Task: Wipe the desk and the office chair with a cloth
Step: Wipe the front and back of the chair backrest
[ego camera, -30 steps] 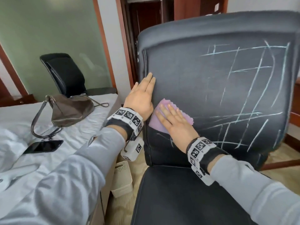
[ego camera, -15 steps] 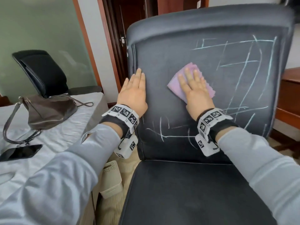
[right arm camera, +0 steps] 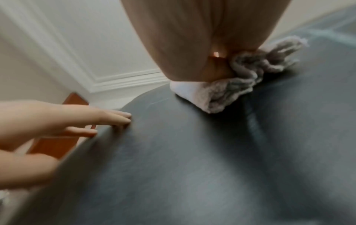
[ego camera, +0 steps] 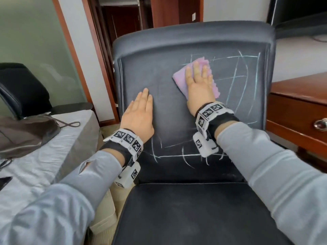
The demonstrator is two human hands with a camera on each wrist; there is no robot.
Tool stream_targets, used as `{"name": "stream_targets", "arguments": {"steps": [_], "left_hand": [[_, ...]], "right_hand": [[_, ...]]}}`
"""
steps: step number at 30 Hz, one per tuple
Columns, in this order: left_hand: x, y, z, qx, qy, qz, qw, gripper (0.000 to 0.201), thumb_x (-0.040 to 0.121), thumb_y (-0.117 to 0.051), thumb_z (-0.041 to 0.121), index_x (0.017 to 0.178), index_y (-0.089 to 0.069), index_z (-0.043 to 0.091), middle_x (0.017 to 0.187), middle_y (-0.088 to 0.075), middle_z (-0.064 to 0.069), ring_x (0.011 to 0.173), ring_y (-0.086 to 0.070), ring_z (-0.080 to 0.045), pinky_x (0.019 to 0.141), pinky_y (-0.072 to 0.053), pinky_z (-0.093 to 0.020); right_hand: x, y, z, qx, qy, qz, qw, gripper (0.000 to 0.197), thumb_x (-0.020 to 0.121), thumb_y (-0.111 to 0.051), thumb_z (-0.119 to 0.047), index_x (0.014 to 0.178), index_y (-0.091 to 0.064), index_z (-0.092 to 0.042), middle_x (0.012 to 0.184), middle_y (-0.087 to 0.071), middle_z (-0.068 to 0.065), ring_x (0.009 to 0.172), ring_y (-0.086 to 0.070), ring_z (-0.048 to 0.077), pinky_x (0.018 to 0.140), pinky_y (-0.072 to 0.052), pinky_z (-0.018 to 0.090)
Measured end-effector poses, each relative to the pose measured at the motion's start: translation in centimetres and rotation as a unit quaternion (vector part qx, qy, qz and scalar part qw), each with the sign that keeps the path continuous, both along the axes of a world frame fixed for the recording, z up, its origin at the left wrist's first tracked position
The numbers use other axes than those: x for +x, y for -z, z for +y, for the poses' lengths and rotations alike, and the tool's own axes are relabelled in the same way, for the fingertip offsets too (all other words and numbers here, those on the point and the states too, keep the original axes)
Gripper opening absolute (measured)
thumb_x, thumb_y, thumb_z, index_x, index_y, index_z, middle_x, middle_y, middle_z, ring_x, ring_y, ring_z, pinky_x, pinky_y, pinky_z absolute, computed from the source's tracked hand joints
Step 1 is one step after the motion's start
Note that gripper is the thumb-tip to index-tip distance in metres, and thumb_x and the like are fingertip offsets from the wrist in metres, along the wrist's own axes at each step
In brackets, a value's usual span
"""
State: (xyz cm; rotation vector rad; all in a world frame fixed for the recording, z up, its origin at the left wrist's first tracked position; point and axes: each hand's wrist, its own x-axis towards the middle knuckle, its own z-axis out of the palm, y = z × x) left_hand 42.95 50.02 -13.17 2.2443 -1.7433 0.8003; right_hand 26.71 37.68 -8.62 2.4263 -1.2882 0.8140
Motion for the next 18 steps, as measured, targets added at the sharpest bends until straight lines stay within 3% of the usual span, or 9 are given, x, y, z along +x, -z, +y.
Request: {"name": "stream_targets", "arguments": {"steps": [5,7,12,14,18], "left_hand": [[-0.8,0.0,-0.2,-0.048,-0.016,-0.029,0.998,0.085,0.079,-0.057,0.018,0.155,-0.023,0.002,0.165,-0.017,-0.016,0.152,-0.016,-0.031,0.125,-0.01,-0.05],[-0.4,-0.5,-0.5,-0.061,-0.001,-0.029,0.998,0.088,0.077,-0.057,0.014,0.156,-0.021,0.0,0.166,-0.015,-0.016,0.153,-0.014,-0.031,0.125,-0.01,-0.049],[0.5,-0.3,-0.2,-0.064,-0.011,-0.025,0.998,0.086,0.084,-0.055,0.019,0.158,-0.015,0.003,0.168,-0.007,-0.013,0.154,-0.01,-0.028,0.125,-0.013,-0.047],[0.8,-0.2,0.4,-0.066,-0.014,-0.031,0.997,0.085,0.084,-0.053,0.023,0.158,-0.017,0.003,0.167,-0.01,-0.012,0.154,-0.013,-0.028,0.124,-0.015,-0.047],[1.7,-0.3,1.5,-0.058,-0.02,-0.033,0.998,0.08,0.087,-0.048,0.027,0.158,-0.019,0.005,0.168,-0.013,-0.009,0.153,-0.016,-0.023,0.124,-0.015,-0.046]], "right_hand": [[4.2,3.6,3.2,-0.01,-0.111,0.166,0.98,0.097,0.087,-0.054,-0.003,0.155,0.015,-0.015,0.161,0.024,0.013,0.149,0.018,0.037,0.122,0.006,0.046],[2.7,2.1,1.5,-0.028,-0.095,0.152,0.983,0.095,0.088,-0.053,-0.003,0.156,0.012,-0.016,0.162,0.021,0.012,0.15,0.015,0.035,0.123,0.003,0.045],[0.3,-0.7,-1.3,-0.017,-0.011,-0.017,1.0,0.086,0.089,-0.05,0.001,0.158,0.0,-0.013,0.164,0.01,0.013,0.15,0.008,0.041,0.122,0.001,0.048],[2.8,0.2,0.7,-0.01,-0.035,-0.005,0.999,0.087,0.09,-0.051,-0.002,0.158,0.003,-0.012,0.164,0.013,0.016,0.149,0.01,0.042,0.121,0.003,0.05],[6.9,3.6,4.8,-0.016,-0.144,0.102,0.984,0.085,0.092,-0.048,-0.006,0.157,0.006,-0.014,0.163,0.017,0.014,0.149,0.016,0.039,0.121,0.009,0.047]]}}
